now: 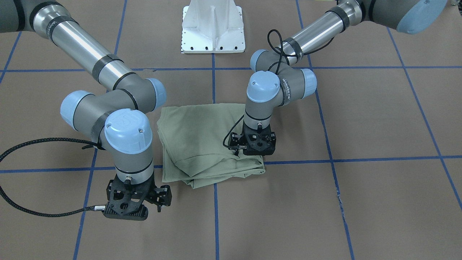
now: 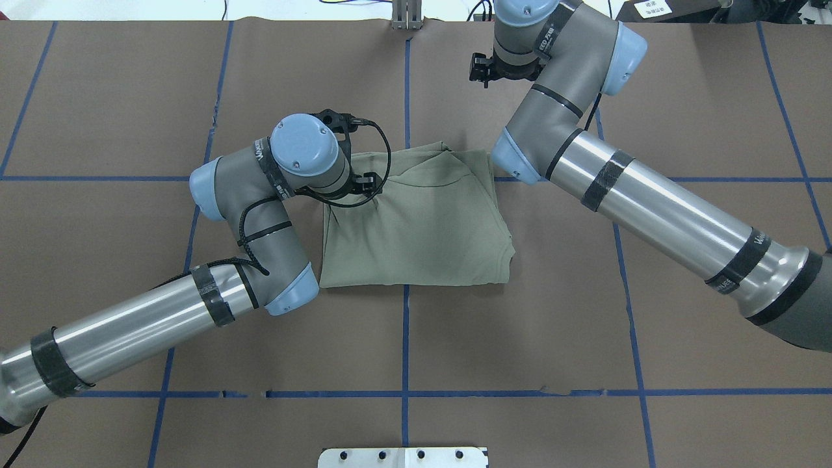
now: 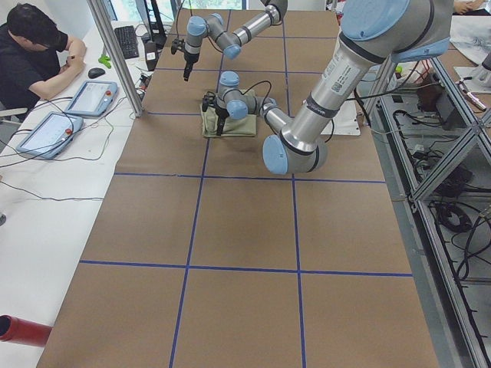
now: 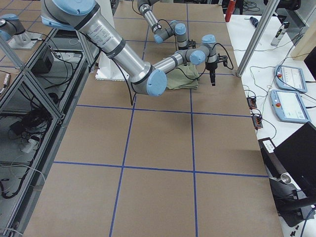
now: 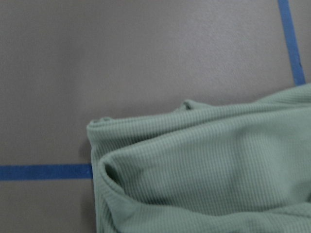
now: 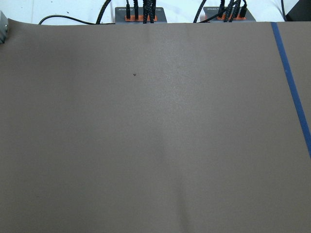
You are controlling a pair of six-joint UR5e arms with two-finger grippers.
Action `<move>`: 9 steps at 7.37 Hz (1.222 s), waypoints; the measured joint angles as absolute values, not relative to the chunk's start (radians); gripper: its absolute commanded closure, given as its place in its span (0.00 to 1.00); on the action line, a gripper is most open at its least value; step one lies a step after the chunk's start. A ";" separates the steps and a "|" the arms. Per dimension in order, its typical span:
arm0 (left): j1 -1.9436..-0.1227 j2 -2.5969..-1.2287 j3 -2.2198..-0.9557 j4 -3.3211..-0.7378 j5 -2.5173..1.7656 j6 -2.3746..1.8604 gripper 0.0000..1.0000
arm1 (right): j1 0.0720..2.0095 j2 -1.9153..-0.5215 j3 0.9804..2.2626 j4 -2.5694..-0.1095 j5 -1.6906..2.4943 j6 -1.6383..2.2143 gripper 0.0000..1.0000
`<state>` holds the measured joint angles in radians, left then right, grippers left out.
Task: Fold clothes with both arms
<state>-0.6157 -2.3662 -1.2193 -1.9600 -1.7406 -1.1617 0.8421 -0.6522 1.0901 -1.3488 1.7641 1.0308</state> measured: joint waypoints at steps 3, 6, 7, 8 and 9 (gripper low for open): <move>-0.738 -2.405 -1.132 -1.972 -1.734 -1.157 0.00 | 0.842 -0.656 1.092 -1.348 1.765 1.031 0.00; -0.877 -2.393 -1.182 -1.955 -1.934 -1.000 0.00 | 0.891 -0.692 1.132 -1.361 1.939 0.989 0.00; -0.935 -2.353 -1.252 -1.910 -1.997 -0.879 0.00 | 0.950 -0.743 1.191 -1.390 2.034 0.902 0.00; -1.007 -2.297 -1.342 -1.836 -2.048 -0.718 0.00 | 1.024 -0.800 1.261 -1.460 2.108 0.763 0.00; -1.089 -2.238 -1.430 -1.750 -2.079 -0.540 0.00 | 1.103 -0.851 1.328 -1.556 2.154 0.598 0.00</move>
<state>-1.0887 -2.2376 -1.4304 -1.7498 -2.0789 -0.5398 1.1031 -0.8511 1.3282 -1.5557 2.1539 0.5977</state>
